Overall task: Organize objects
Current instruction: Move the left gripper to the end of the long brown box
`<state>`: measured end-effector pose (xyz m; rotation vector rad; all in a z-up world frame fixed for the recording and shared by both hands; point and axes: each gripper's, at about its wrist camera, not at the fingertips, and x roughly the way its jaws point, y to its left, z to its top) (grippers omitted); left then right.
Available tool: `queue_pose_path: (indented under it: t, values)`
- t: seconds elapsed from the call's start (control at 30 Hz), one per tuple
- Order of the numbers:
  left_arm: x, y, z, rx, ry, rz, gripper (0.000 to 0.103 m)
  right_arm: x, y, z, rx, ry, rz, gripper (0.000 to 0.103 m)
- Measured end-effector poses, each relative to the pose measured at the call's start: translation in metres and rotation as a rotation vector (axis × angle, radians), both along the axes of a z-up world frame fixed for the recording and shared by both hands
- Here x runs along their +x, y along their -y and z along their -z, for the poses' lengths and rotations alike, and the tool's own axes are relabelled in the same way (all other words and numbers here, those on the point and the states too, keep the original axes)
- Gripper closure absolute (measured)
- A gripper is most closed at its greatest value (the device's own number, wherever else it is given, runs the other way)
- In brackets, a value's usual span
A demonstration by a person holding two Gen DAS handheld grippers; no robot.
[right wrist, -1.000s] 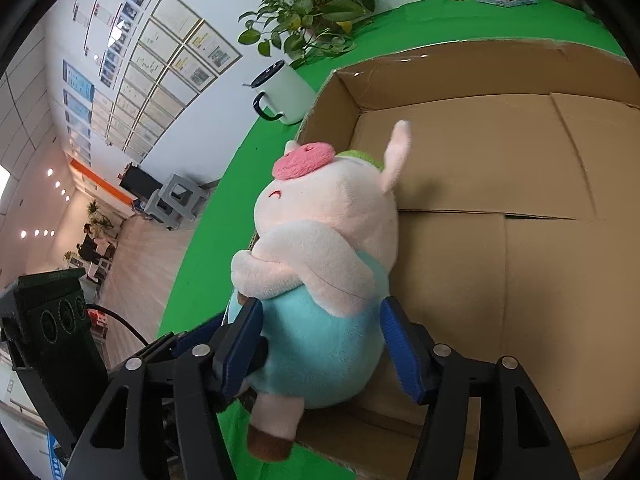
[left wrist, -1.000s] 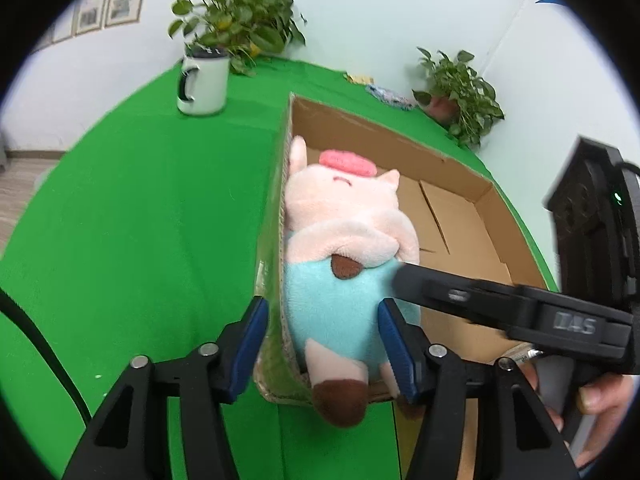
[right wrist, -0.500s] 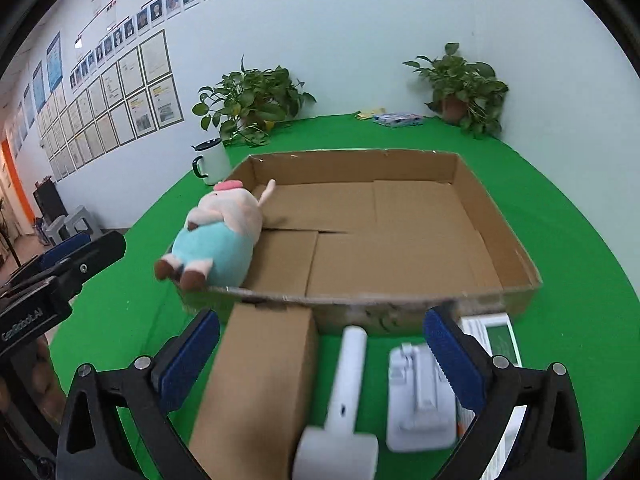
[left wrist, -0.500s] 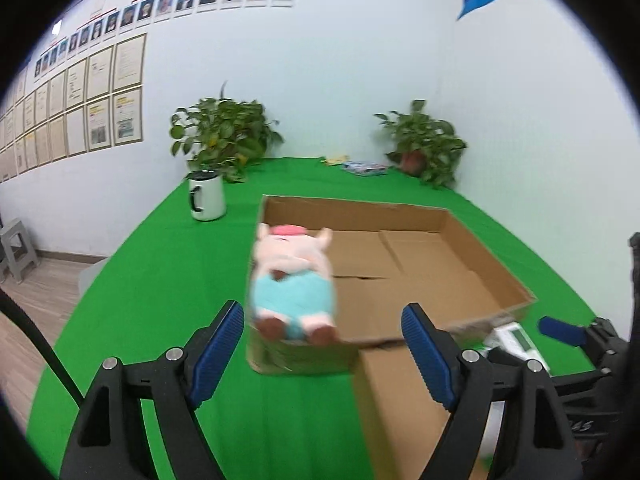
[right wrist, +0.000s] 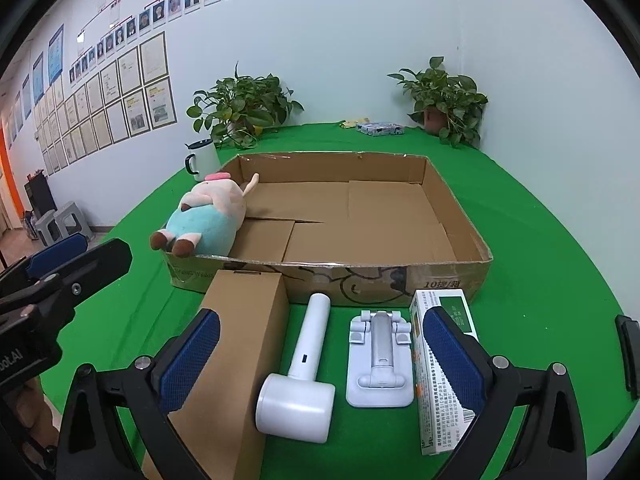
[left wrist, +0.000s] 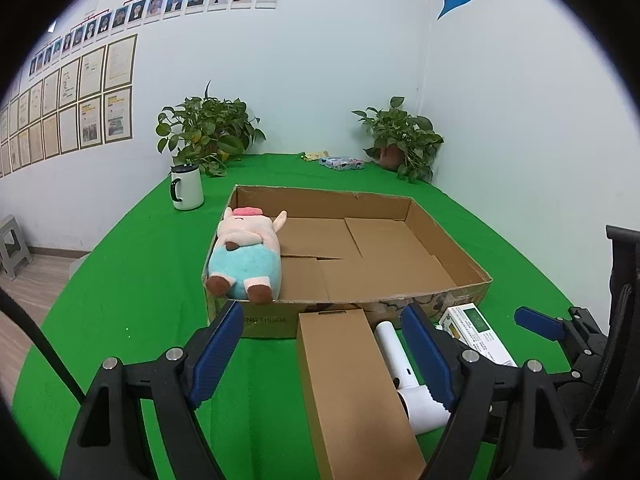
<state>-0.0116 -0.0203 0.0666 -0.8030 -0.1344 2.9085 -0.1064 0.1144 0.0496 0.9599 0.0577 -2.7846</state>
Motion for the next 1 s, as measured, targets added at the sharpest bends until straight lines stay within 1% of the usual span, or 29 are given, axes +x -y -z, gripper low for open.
queue_pose_path:
  t: [0.17, 0.3, 0.37, 0.43, 0.57, 0.67, 0.73, 0.8, 0.83, 0.9, 0.93, 0.97, 1.0]
  values:
    - [0.005, 0.007, 0.002, 0.036, 0.006, 0.007, 0.022, 0.007, 0.003, -0.002, 0.023, -0.011, -0.015, 0.001]
    - [0.008, 0.013, 0.006, 0.054, 0.026, 0.02, 0.022, 0.013, 0.005, 0.001, 0.018, 0.01, -0.045, 0.001]
    - [0.01, 0.016, 0.009, 0.071, 0.045, 0.035, 0.022, 0.021, 0.006, 0.005, -0.01, 0.036, -0.086, 0.001]
    - [0.013, 0.023, 0.015, 0.093, 0.072, 0.049, 0.022, 0.034, 0.01, 0.011, -0.04, 0.069, -0.151, 0.001]
    - [0.021, 0.033, 0.033, 0.136, 0.127, 0.076, 0.022, 0.062, 0.028, 0.025, -0.054, 0.139, -0.254, 0.001]
    - [0.024, 0.04, 0.048, 0.192, 0.179, 0.099, 0.022, 0.078, 0.052, 0.039, 0.004, 0.159, -0.301, 0.001]
    - [0.026, 0.043, 0.058, 0.228, 0.212, 0.113, 0.023, 0.082, 0.067, 0.052, 0.037, 0.189, -0.317, 0.001]
    - [0.029, 0.045, 0.064, 0.248, 0.232, 0.121, 0.023, 0.086, 0.078, 0.063, 0.063, 0.219, -0.326, 0.001]
    - [0.03, 0.046, 0.066, 0.254, 0.237, 0.121, 0.023, 0.088, 0.084, 0.067, 0.103, 0.215, -0.32, 0.002]
    - [0.033, 0.049, 0.07, 0.266, 0.246, 0.12, 0.023, 0.098, 0.096, 0.076, 0.219, 0.17, -0.305, 0.004]
    - [0.035, 0.05, 0.073, 0.273, 0.253, 0.118, 0.023, 0.1, 0.099, 0.078, 0.226, 0.169, -0.313, 0.005]
    - [0.035, 0.052, 0.076, 0.281, 0.261, 0.119, 0.023, 0.1, 0.1, 0.079, 0.222, 0.181, -0.314, 0.01]
    - [0.036, 0.053, 0.08, 0.294, 0.274, 0.122, 0.023, 0.101, 0.101, 0.08, 0.216, 0.185, -0.311, 0.012]
